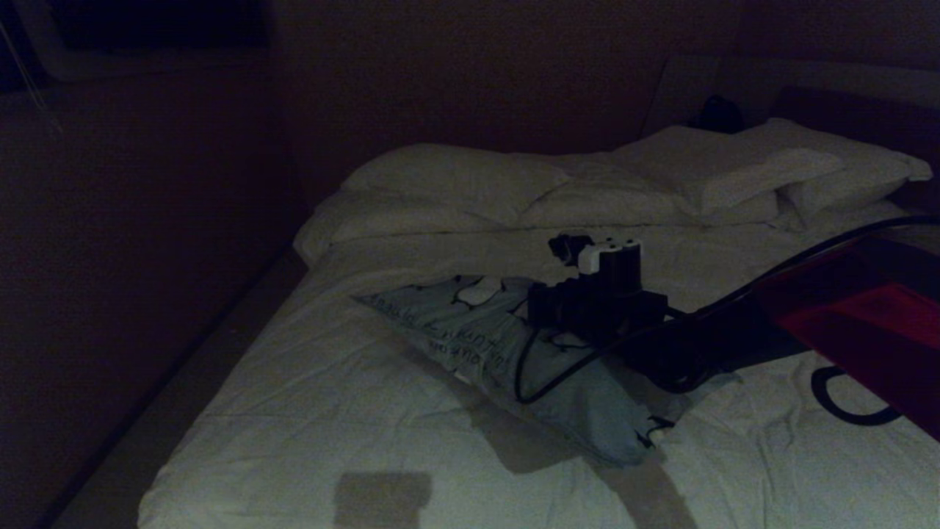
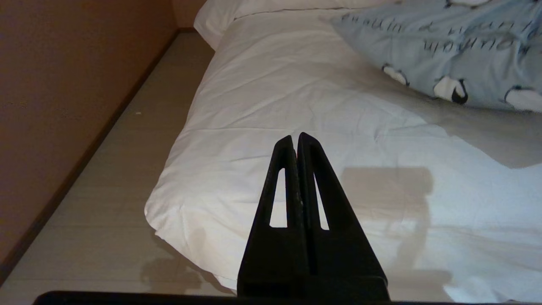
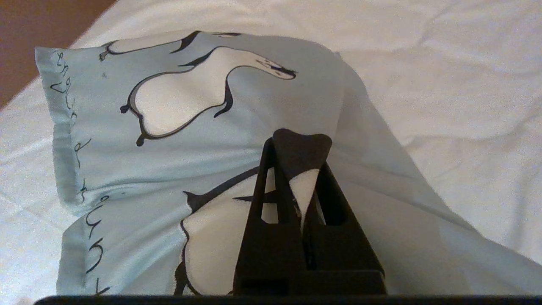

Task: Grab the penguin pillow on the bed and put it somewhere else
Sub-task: Place the pillow at the end of the bed

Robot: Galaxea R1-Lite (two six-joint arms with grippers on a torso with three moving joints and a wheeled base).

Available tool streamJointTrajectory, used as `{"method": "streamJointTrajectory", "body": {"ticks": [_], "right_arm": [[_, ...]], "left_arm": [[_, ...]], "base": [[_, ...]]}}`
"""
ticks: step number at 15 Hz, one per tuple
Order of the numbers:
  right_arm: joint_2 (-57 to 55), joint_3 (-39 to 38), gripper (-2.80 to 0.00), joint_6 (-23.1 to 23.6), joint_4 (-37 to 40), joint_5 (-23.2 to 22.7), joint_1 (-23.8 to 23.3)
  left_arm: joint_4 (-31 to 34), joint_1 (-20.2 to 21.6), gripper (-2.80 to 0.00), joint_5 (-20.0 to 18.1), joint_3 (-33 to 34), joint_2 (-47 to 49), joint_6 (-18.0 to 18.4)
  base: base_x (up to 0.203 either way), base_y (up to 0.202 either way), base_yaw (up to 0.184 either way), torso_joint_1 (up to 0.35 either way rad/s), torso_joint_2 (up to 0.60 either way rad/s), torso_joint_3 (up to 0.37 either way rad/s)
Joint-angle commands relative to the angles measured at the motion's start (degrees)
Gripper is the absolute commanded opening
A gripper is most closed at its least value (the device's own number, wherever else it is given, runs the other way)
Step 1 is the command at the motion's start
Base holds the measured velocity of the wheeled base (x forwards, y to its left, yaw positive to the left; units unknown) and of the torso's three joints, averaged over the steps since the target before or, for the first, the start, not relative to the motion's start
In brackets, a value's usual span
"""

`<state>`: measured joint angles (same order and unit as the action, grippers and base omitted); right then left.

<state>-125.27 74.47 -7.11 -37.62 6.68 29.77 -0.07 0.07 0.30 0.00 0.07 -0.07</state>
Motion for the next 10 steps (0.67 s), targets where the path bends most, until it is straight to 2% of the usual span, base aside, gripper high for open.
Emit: {"method": "streamJointTrajectory", "body": {"ticks": [1, 10], "right_arm": [[2.41, 0.12, -2.80, -0.10, -0.41, 0.40, -0.69], [-2.43, 0.43, -2.80, 2.39, -2.54, 2.64, -1.24]], "left_arm": [[-0.01, 0.01, -2.80, 0.05, 0.00, 0.01, -0.01], [-0.01, 0.01, -2.80, 0.05, 0.00, 0.01, -0.01]], "base": [[0.000, 0.000, 0.000, 0.000, 0.00, 0.000], [0.000, 0.000, 0.000, 0.000, 0.00, 0.000]]}}
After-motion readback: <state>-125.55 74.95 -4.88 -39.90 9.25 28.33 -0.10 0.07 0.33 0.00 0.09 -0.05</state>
